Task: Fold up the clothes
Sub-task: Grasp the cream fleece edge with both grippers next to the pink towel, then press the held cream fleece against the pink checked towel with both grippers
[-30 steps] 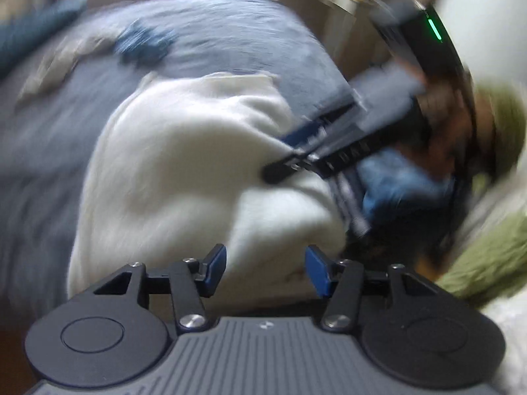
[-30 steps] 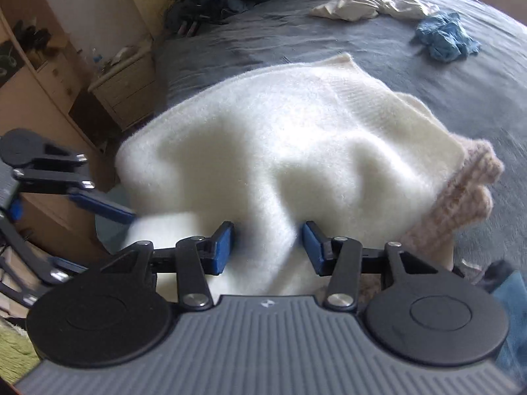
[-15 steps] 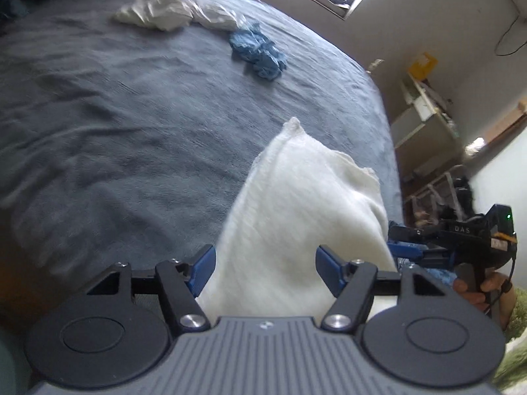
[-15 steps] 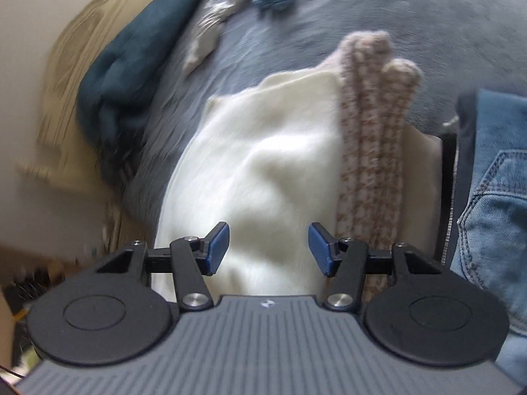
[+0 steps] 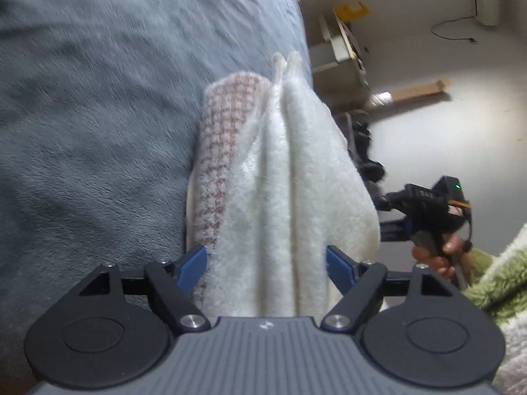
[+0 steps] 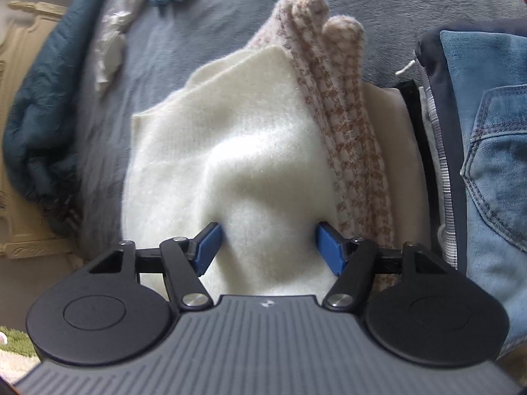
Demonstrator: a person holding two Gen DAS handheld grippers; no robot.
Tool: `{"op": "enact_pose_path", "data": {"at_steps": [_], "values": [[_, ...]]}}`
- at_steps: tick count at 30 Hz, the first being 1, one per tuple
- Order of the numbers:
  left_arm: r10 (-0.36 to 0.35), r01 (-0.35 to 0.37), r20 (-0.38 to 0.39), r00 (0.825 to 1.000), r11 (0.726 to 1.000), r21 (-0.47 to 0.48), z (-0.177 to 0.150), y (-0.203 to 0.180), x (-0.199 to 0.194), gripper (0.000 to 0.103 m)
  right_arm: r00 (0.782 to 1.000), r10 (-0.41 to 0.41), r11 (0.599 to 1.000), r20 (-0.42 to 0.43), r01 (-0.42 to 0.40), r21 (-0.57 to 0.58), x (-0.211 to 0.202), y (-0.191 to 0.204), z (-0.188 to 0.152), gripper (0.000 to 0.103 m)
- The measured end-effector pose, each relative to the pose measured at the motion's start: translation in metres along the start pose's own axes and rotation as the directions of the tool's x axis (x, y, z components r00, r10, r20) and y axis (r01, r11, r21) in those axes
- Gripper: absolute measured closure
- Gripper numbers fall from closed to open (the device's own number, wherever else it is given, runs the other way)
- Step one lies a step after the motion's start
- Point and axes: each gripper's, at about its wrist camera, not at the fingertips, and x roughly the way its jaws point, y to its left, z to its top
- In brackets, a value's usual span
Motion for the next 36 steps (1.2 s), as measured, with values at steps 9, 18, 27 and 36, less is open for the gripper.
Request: {"op": "enact_pose_path", "data": {"at_steps": [9,18,27,36], "values": [[-0.332,0.314,-0.137,0.933,0.94,-0.134,0.037,0.056,0.042,0.02,0.995,-0.095,0.995,-0.01,0.095,0.04,0.007,0.012,0.002,0.028],[-0.464,0.462,-0.205,0.862,0.885,-0.057,0.043,0.041,0.057,0.021,0.988,-0.157,0.985,0.002,0.157,0.067,0.011,0.022,0.002,0.02],[-0.317,0.329,-0.157,0.935,0.943,0.056,0.045,0.03,0.049,0.019,0.986,-0.168,0.985,-0.002,0.167,0.049,0.015,0.028,0.002,0.015],[-0.393,0.384,-0.18,0.902,0.919,-0.085,0.062,0.054,0.085,0.008,0.992,-0.13,0.991,0.011,0.129,0.041,0.014,0.022,-0.001,0.014]]}}
